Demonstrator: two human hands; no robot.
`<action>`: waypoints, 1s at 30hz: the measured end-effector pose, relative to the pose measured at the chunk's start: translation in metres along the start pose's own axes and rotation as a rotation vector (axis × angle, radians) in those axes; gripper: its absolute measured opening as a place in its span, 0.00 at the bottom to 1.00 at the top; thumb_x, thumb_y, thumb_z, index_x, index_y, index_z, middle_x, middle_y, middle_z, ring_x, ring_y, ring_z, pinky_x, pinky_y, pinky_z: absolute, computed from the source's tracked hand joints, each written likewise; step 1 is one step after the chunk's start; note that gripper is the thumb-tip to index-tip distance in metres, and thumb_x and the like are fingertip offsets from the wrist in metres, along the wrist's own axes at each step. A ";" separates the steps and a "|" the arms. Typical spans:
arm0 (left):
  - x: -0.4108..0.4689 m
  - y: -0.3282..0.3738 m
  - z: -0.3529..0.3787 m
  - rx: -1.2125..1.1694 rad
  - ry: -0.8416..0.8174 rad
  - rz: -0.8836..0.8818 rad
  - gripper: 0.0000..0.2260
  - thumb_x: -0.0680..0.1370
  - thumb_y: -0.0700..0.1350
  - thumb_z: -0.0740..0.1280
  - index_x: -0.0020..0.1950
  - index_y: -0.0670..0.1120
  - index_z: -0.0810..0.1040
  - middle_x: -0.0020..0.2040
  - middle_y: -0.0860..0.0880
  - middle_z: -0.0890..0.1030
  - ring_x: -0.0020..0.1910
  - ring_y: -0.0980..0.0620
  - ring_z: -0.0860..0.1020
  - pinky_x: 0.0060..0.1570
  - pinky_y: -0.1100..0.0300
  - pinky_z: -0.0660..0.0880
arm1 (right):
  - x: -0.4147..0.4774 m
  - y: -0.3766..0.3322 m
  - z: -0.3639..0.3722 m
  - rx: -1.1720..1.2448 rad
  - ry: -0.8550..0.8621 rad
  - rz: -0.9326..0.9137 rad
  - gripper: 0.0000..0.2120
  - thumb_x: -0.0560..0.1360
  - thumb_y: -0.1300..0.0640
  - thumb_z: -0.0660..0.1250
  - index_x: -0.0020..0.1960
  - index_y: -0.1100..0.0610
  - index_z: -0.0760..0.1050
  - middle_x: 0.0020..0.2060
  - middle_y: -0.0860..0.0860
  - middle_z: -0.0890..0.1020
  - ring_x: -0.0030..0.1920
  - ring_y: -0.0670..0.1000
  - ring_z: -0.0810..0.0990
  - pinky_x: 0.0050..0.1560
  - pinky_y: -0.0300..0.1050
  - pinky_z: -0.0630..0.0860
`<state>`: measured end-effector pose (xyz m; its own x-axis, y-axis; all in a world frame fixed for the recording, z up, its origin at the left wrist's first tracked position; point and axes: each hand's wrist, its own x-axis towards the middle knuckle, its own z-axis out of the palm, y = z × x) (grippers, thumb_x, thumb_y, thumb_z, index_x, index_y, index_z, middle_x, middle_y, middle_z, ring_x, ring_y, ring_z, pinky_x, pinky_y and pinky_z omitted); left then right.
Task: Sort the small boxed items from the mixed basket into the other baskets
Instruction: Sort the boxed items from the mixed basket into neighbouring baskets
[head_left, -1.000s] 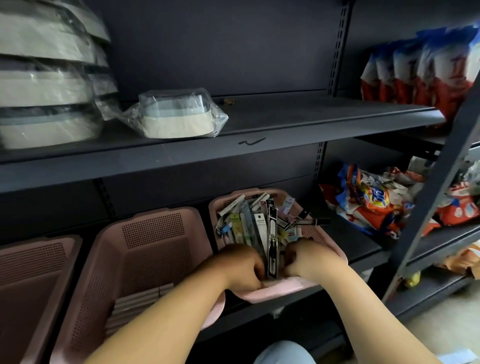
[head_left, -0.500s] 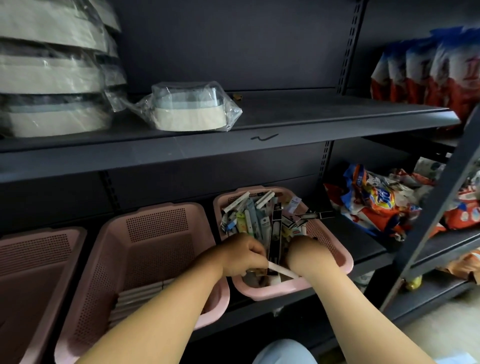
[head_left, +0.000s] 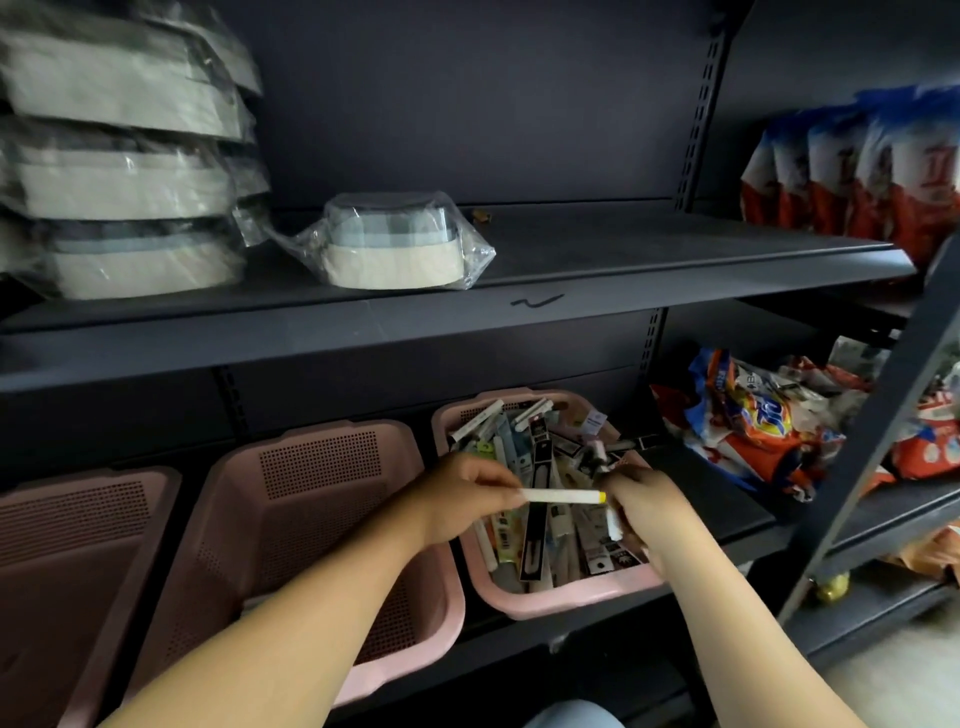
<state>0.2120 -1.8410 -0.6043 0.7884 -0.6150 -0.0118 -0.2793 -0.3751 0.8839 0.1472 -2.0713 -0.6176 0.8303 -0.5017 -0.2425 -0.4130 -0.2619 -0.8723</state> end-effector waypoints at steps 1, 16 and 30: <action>-0.001 -0.001 -0.004 -0.023 0.051 0.007 0.06 0.79 0.43 0.74 0.46 0.54 0.87 0.38 0.57 0.84 0.41 0.61 0.79 0.49 0.62 0.73 | -0.001 0.003 -0.001 0.060 0.024 -0.016 0.06 0.78 0.53 0.65 0.48 0.51 0.81 0.28 0.51 0.79 0.32 0.53 0.77 0.37 0.47 0.71; -0.070 -0.036 -0.093 -0.082 0.523 -0.009 0.09 0.76 0.41 0.78 0.43 0.57 0.87 0.41 0.55 0.87 0.43 0.60 0.84 0.45 0.65 0.78 | -0.049 -0.068 0.090 0.087 -0.201 -0.487 0.13 0.80 0.60 0.67 0.36 0.57 0.77 0.22 0.45 0.72 0.27 0.46 0.70 0.31 0.40 0.65; -0.101 -0.106 -0.121 0.577 0.253 -0.287 0.07 0.83 0.51 0.68 0.58 0.57 0.85 0.50 0.57 0.84 0.47 0.57 0.80 0.48 0.56 0.77 | -0.067 -0.069 0.177 -0.152 -0.350 -0.621 0.14 0.79 0.57 0.68 0.34 0.52 0.74 0.27 0.37 0.78 0.31 0.36 0.75 0.33 0.30 0.66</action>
<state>0.2280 -1.6547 -0.6406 0.9587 -0.2820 -0.0363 -0.2325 -0.8509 0.4711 0.1862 -1.8738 -0.6164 0.9889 0.0635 0.1343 0.1473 -0.5370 -0.8306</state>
